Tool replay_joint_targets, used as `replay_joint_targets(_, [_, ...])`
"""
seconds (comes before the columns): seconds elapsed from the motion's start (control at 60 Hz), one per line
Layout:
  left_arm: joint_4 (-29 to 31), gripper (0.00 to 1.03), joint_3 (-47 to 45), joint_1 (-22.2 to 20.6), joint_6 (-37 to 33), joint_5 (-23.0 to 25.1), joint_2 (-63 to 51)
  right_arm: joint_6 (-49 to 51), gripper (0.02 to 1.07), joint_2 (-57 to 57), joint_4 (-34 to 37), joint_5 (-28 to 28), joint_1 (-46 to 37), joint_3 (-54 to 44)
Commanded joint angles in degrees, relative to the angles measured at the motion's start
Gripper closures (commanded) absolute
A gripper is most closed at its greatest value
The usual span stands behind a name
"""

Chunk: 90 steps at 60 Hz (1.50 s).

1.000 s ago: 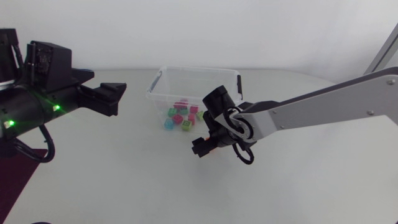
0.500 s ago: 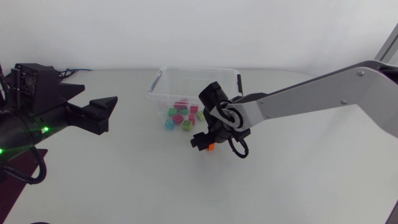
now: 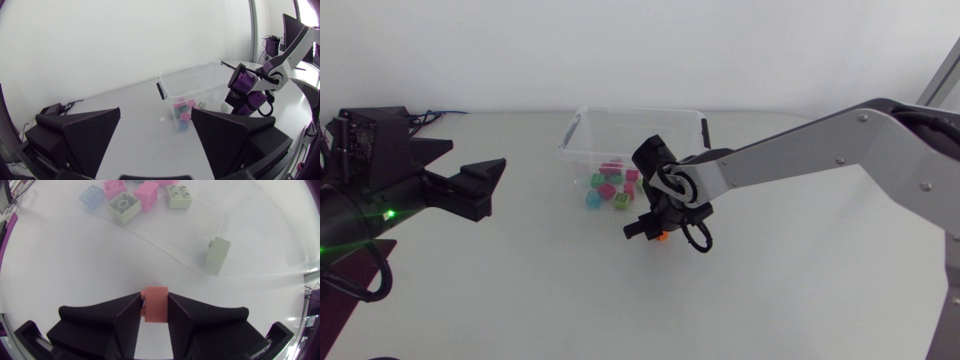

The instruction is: Pick up the duplo bricks and place them in the container

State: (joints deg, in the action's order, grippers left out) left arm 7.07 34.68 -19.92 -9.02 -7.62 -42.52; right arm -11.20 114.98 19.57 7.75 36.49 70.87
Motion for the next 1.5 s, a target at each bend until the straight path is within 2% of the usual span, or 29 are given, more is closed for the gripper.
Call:
replay_joint_targets(0.0, [0.2, 0.05, -1.5, 0.4, -0.1, -0.1, 0.5, -1.3, 0.83, -1.2, 0.6, 0.5, 1.0, -1.4])
replay_joint_targets(0.433, [2.6, 0.05, -3.6, 1.6, 0.1, -1.5, 6.0, -1.8, 0.84, -24.5, 4.9, 1.0, 3.4, -10.1])
replay_joint_targets(0.717, [2.6, 0.05, -12.4, 5.9, 0.7, -3.0, 22.0, -2.2, 0.84, -35.5, 4.9, 4.4, 4.3, -8.6])
replay_joint_targets(0.833, [2.8, 0.05, -16.0, 8.8, -0.2, -3.1, 30.4, -1.4, 0.84, -36.8, 1.4, 5.9, 4.2, -7.5])
replay_joint_targets(0.9, [3.0, 0.05, -17.8, 10.6, -0.7, -3.1, 34.6, 0.1, 0.84, -36.7, -3.0, 6.8, 4.1, -7.2])
replay_joint_targets(1.15, [2.0, 0.05, -21.4, 13.9, -1.9, -3.1, 42.4, 4.1, 0.84, -29.7, -14.7, 7.7, 2.7, -4.5])
replay_joint_targets(1.25, [1.4, 0.05, -22.7, 15.1, -2.7, -3.2, 43.2, 6.9, 0.84, -26.5, -20.4, 8.2, 2.3, -4.1])
replay_joint_targets(1.483, [-3.0, 0.05, -25.0, 18.1, -3.2, -3.2, 43.3, 10.2, 0.84, -19.9, -27.7, 8.5, 0.1, -1.6])
